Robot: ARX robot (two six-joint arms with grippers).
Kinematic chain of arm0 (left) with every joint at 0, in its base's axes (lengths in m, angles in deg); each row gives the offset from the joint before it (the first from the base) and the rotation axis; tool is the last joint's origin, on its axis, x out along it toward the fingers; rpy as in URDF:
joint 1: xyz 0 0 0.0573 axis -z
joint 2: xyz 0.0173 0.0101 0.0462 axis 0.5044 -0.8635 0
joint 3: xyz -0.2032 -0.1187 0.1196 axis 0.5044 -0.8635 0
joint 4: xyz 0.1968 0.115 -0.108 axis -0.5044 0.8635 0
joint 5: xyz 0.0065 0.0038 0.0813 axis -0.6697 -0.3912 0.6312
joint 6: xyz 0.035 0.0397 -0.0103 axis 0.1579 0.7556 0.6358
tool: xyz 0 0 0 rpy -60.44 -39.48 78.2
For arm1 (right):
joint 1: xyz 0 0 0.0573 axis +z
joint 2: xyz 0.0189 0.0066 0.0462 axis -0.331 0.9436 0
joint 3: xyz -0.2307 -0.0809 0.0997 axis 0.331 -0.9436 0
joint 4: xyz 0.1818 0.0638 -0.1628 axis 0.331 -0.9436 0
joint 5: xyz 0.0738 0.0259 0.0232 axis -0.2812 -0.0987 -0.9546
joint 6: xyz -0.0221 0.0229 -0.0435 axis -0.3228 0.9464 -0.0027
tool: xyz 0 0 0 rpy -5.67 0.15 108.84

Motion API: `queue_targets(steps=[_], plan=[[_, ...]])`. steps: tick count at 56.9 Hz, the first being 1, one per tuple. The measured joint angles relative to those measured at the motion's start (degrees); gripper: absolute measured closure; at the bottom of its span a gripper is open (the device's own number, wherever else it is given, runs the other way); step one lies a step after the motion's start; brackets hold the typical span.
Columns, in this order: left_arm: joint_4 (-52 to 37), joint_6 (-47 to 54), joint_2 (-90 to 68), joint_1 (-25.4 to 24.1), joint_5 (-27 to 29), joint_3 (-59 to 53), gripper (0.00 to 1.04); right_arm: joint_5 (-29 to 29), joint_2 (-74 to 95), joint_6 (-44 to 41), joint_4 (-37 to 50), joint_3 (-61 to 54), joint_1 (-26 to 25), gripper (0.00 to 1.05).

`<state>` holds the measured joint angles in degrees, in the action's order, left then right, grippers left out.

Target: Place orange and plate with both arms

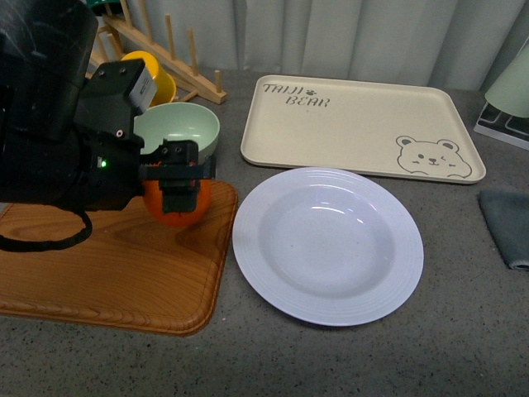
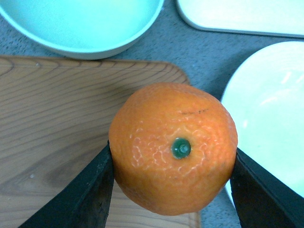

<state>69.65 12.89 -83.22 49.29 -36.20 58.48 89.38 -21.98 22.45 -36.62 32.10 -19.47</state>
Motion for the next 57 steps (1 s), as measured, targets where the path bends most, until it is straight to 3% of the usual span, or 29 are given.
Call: queue_targets(steps=[38, 57], plan=[[4.33, -5.16, -5.53, 15.69, -0.48, 9.64, 0.44, 0.00, 0.00, 0.00, 0.00, 0.00, 0.00, 0.09], [4.79, -5.92, -9.31, 18.45, -0.35, 11.89, 0.44, 0.00, 0.00, 0.00, 0.00, 0.00, 0.00, 0.09]])
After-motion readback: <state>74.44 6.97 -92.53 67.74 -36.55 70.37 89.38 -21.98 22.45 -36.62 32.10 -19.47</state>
